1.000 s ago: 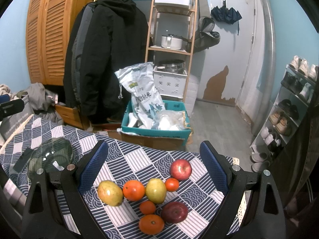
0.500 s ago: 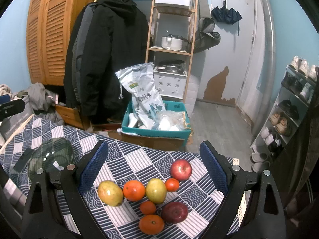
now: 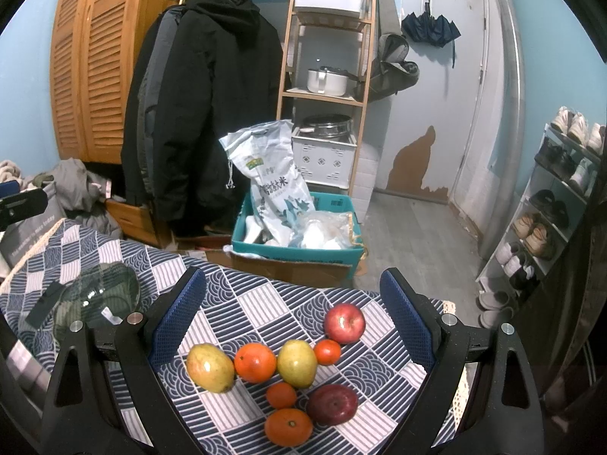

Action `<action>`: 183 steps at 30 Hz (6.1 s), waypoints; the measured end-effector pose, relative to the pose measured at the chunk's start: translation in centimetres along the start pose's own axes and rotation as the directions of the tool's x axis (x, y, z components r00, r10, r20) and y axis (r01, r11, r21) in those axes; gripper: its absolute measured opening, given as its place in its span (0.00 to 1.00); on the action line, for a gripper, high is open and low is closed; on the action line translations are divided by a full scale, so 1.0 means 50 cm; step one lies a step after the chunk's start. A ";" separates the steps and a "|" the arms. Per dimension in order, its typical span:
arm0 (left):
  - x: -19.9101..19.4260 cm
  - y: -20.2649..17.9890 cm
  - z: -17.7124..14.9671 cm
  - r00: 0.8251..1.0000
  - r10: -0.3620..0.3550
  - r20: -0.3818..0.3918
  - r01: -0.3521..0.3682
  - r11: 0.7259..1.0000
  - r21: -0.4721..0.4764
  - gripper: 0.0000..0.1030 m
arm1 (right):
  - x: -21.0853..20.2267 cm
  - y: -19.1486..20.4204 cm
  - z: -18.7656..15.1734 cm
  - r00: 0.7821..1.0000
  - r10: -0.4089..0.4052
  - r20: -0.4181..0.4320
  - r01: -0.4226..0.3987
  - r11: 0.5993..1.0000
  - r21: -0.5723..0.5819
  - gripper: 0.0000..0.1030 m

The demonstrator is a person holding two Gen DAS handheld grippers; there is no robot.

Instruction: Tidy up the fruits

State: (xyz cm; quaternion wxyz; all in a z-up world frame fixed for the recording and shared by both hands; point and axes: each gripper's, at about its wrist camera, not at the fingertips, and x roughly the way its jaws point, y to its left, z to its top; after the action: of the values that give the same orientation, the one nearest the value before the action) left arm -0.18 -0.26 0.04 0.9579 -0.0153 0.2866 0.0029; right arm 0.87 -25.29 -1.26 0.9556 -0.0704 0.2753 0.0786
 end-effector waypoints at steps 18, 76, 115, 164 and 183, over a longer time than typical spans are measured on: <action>-0.005 -0.018 0.003 1.000 -0.010 -0.004 0.010 1.000 0.005 0.99 | 0.002 -0.007 -0.008 1.000 -0.006 -0.009 0.006 1.000 0.003 0.89; 0.395 -0.204 -0.266 0.810 -0.110 -0.576 0.191 0.978 0.082 0.97 | 0.330 -0.141 -0.306 0.747 0.039 -0.664 0.067 0.989 0.134 0.88; 0.463 -0.221 -0.347 0.737 -0.205 -0.645 0.263 0.965 -0.006 0.70 | 0.368 -0.114 -0.342 0.751 0.069 -0.656 0.037 0.989 0.145 0.75; 0.202 -0.059 -0.144 0.928 -0.191 -0.319 0.196 0.980 -0.016 0.67 | 0.179 0.054 -0.050 0.949 0.211 -0.236 -0.199 0.977 0.075 0.75; 0.142 0.074 -0.113 0.963 -0.129 -0.235 0.112 0.990 -0.088 0.67 | 0.173 0.190 0.026 0.929 0.318 -0.189 -0.317 0.948 0.036 0.75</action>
State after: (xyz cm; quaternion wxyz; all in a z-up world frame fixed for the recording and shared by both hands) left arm 2.60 3.24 -8.66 0.9135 -0.0683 0.3984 -0.0467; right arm 6.99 -14.79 -5.68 0.8993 -0.0301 0.3743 0.2242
